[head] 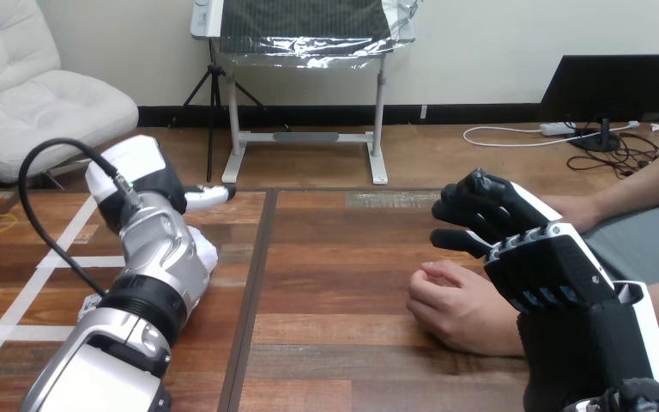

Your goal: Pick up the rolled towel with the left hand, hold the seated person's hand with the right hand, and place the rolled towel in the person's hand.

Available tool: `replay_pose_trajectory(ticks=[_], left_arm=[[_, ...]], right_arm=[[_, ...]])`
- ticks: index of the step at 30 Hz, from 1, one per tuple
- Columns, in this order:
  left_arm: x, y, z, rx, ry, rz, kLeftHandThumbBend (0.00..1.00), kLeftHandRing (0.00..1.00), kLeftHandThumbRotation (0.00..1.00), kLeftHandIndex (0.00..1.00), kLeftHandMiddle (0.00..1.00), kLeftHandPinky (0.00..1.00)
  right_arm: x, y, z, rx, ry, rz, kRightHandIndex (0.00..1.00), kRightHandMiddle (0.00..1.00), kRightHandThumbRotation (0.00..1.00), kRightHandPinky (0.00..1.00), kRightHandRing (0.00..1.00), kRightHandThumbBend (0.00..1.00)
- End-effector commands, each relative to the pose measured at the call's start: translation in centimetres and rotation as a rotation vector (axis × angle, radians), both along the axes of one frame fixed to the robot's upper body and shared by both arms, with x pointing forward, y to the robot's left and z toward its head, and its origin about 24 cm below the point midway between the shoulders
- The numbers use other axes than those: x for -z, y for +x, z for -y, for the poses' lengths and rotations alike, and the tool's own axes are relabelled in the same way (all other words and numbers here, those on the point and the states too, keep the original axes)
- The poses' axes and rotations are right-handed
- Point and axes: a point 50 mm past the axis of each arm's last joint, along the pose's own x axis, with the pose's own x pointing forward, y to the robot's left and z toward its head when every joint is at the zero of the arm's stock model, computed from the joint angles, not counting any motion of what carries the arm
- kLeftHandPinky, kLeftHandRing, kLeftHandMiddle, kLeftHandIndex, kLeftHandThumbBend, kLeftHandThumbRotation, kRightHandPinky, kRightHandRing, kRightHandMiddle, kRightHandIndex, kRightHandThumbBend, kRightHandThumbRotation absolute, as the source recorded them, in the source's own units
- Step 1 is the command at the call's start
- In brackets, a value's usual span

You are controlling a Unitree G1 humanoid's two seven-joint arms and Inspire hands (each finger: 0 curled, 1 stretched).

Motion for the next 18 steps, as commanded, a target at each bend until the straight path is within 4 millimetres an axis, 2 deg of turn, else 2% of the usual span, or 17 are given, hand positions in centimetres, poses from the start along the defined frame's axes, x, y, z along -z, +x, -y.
replay_pose_trajectory(ticks=[1, 18], left_arm=[[-2.11, 0.61, 0.56, 0.023, -0.015, 0.071, 0.85, 1.00, 0.65, 0.95, 1.00, 1.00], [-1.69, -0.04, 0.34, 0.017, -0.073, 0.033, 0.87, 1.00, 0.67, 0.96, 1.00, 1.00]], right_arm=[[-1.00, 0.46, -0.12, -0.001, 0.015, 0.076, 0.81, 0.81, 1.00, 0.73, 0.80, 0.95], [-1.14, 0.51, -0.25, -0.009, 0.016, 0.079, 0.81, 0.81, 1.00, 0.73, 0.80, 0.95]])
